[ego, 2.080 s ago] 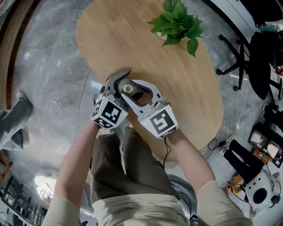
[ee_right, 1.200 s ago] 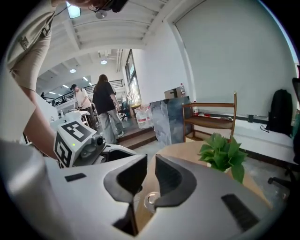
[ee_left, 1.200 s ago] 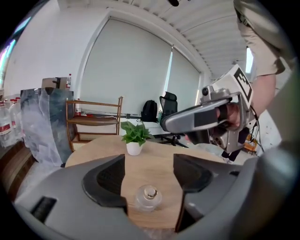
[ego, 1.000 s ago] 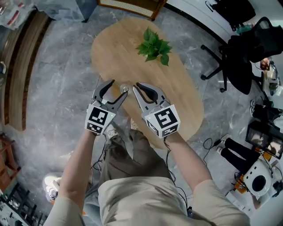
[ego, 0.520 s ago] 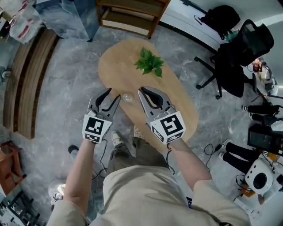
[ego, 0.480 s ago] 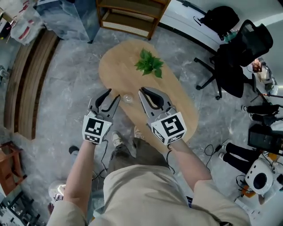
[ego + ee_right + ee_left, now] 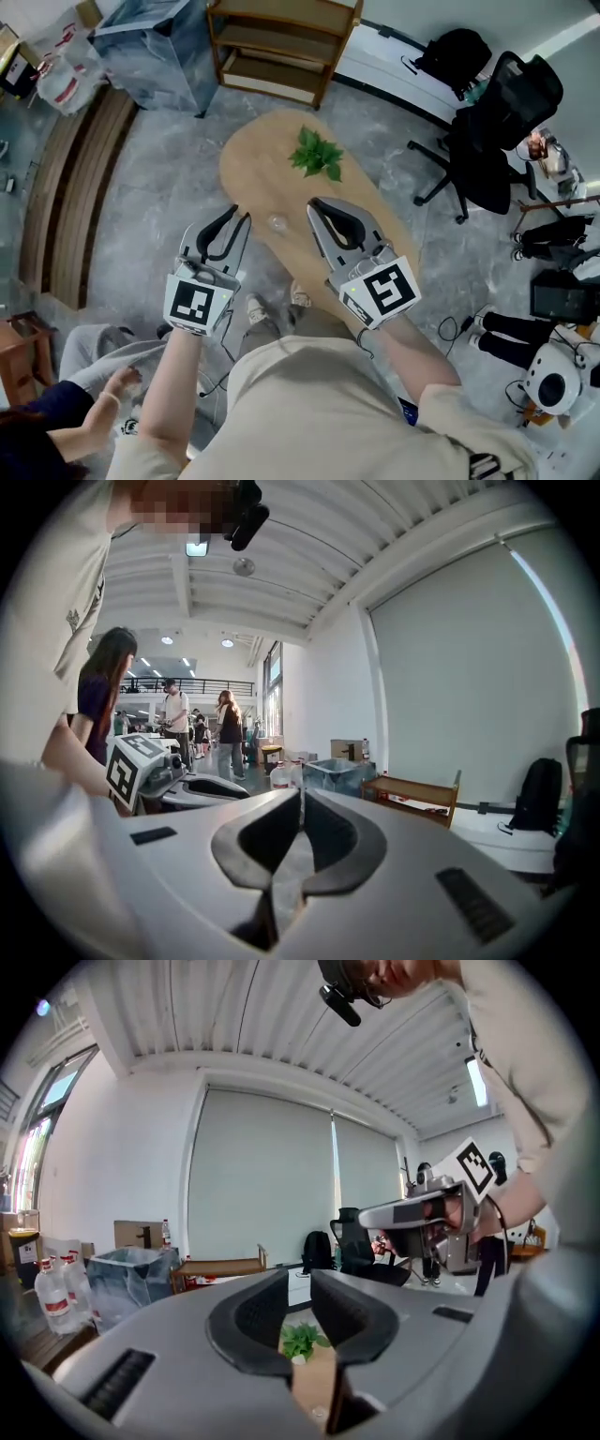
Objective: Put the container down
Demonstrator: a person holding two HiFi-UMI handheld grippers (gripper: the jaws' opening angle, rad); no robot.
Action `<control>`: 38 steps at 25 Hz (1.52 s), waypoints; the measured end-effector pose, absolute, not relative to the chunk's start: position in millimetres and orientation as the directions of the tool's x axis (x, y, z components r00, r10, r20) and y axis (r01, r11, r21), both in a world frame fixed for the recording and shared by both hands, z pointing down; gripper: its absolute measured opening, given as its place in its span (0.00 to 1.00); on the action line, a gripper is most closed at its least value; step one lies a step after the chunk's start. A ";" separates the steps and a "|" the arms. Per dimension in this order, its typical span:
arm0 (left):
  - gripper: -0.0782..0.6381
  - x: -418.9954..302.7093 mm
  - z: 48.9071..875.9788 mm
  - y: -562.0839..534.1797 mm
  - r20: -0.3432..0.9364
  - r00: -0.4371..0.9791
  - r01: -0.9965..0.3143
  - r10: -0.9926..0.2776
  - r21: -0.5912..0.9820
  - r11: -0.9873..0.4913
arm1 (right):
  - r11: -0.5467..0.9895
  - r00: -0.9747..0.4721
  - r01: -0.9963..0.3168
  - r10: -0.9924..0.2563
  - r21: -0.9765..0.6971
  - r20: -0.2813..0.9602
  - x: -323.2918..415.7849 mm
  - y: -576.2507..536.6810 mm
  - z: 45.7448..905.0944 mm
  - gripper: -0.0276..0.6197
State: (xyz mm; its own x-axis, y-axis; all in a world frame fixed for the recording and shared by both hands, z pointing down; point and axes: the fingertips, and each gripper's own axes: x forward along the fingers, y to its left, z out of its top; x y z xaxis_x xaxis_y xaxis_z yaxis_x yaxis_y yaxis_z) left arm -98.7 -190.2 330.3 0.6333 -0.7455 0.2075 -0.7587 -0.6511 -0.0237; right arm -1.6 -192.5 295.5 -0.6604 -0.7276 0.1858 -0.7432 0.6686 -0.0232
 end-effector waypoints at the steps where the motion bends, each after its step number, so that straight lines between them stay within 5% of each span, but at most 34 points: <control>1: 0.21 -100.2 320.8 -185.9 0.194 0.630 -0.763 -0.752 -0.028 -0.646 | 0.669 -0.662 -0.743 -0.728 -0.025 0.178 -1.5 -188.5 286.4 0.05; 17: 0.13 -131.1 242.0 -116.0 0.146 0.577 -0.806 -0.804 -0.060 -0.589 | 0.711 -0.708 -0.703 -0.697 -0.018 0.115 -6.8 -115.8 199.4 0.05; 38: 0.12 -137.0 231.6 -104.6 0.135 0.571 -0.806 -0.810 -0.098 -0.584 | 0.697 -0.688 -0.716 -0.713 0.038 0.135 -9.7 -102.9 205.1 0.04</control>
State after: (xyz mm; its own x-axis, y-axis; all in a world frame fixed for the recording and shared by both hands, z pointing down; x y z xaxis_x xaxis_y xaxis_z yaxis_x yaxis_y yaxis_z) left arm -137.0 -104.6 231.6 0.5706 -0.8100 0.1354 -0.8058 -0.5840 -0.0979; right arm -9.7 -102.9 205.1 -0.6879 -0.7132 0.1347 -0.7156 0.6975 0.0385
